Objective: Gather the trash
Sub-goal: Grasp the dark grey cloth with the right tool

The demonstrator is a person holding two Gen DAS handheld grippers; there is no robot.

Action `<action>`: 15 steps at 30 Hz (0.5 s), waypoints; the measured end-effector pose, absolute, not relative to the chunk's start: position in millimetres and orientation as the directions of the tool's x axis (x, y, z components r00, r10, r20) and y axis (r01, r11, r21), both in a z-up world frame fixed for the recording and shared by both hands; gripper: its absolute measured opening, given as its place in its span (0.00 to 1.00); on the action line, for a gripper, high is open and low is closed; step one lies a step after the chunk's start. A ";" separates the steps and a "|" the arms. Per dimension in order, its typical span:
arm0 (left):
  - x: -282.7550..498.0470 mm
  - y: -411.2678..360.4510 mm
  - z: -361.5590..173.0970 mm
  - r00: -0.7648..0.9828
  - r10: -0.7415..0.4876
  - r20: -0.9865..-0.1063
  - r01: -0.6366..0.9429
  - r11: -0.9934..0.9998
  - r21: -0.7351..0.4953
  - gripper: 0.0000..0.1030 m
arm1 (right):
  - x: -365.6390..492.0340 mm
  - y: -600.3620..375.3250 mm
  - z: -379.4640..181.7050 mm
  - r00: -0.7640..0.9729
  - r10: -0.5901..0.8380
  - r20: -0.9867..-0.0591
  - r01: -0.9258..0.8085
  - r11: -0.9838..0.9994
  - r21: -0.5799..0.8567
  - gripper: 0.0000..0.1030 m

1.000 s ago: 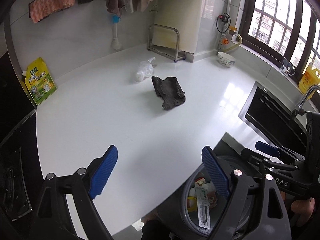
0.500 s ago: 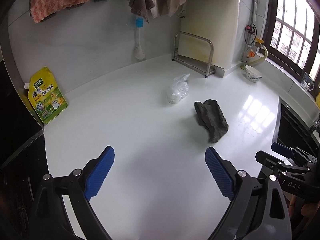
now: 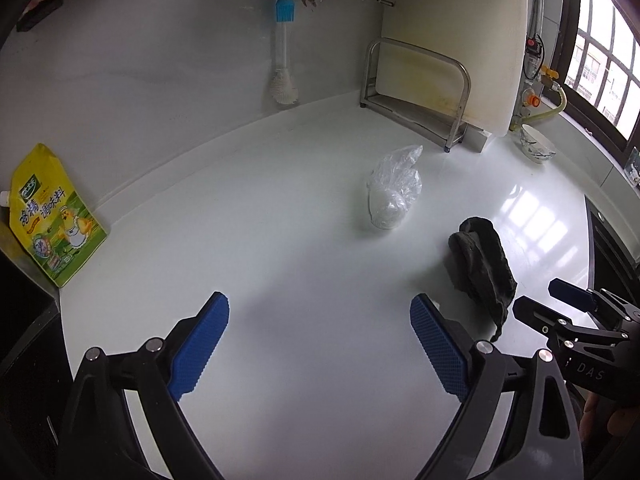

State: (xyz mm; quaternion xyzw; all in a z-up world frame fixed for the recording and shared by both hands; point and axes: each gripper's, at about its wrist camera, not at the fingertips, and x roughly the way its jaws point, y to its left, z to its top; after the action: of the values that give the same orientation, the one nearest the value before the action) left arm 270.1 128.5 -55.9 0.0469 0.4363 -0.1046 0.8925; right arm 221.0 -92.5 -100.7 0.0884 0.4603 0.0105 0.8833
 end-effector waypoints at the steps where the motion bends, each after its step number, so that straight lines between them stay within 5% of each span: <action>1: 276.0 127.1 -57.5 0.595 -0.148 -0.790 0.232 0.973 -0.008 0.88 | 226.7 -92.2 -102.2 0.572 0.093 -0.815 0.066 0.985 0.160 0.71; 15: 337.1 113.6 -91.5 0.556 -0.183 -0.811 0.266 0.963 -0.035 0.88 | 270.9 -77.0 -143.1 0.535 0.030 -0.844 0.077 0.993 0.084 0.71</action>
State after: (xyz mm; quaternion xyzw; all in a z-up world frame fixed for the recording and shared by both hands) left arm 337.1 113.6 -91.5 0.0456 0.4534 -0.1273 0.8810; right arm 270.9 -77.0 -143.1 0.0557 0.4820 -0.0135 0.8743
